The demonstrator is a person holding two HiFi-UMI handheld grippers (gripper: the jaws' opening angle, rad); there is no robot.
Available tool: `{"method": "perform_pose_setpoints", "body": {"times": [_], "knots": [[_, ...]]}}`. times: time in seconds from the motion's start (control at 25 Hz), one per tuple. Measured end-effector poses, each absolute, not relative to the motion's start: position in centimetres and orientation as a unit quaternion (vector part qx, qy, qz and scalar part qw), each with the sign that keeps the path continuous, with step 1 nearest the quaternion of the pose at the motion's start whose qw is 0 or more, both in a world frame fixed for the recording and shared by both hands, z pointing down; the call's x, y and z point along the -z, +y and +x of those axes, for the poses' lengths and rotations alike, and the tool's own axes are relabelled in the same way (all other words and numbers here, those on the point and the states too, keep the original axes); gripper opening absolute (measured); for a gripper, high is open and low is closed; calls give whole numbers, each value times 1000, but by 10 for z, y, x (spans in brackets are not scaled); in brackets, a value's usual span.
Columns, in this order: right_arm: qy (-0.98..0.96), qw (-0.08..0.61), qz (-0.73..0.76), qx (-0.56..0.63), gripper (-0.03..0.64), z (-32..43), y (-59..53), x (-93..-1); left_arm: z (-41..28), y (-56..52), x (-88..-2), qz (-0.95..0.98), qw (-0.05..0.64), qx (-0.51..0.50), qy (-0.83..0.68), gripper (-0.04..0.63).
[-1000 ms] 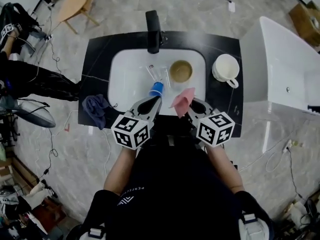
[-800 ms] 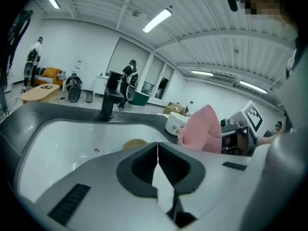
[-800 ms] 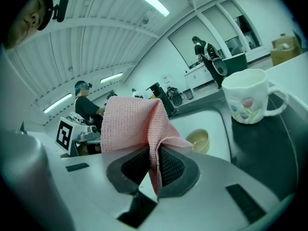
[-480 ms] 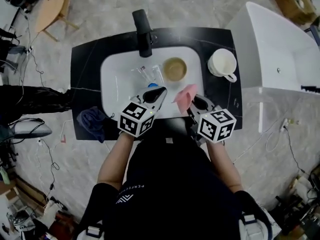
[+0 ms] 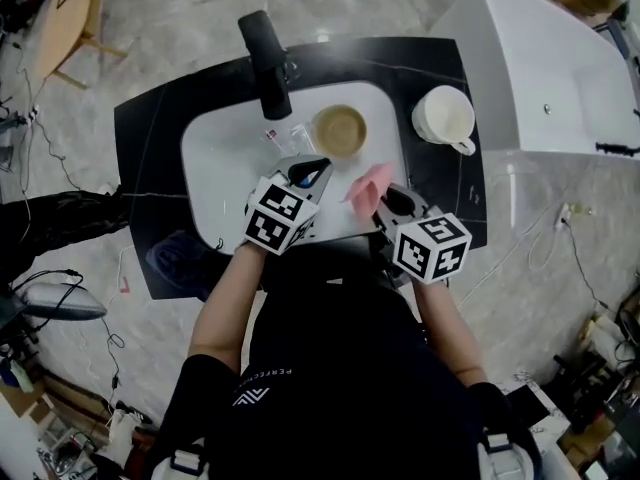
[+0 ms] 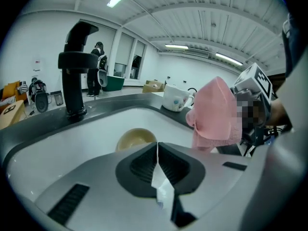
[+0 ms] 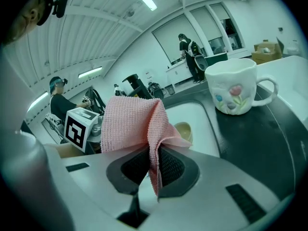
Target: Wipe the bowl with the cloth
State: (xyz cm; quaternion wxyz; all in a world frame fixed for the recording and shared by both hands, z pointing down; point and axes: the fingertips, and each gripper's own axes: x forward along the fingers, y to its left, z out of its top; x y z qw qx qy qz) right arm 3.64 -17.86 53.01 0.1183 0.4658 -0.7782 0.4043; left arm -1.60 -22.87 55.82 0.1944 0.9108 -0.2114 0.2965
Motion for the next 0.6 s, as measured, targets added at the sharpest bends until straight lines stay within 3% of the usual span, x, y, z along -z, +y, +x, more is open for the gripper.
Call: {"method": "perform_pose_setpoints", "body": {"times": [0.36, 0.48, 0.6], "knots": [[-762, 130, 476, -419, 49, 41, -185, -544, -6, -239, -595, 908, 150, -350, -177, 17], [-755, 134, 480, -426, 49, 45, -184, -550, 2, -243, -606, 910, 127, -363, -159, 73], [-752, 134, 481, -431, 49, 46, -187, -554, 5, -244, -622, 905, 100, -392, -134, 80]]}}
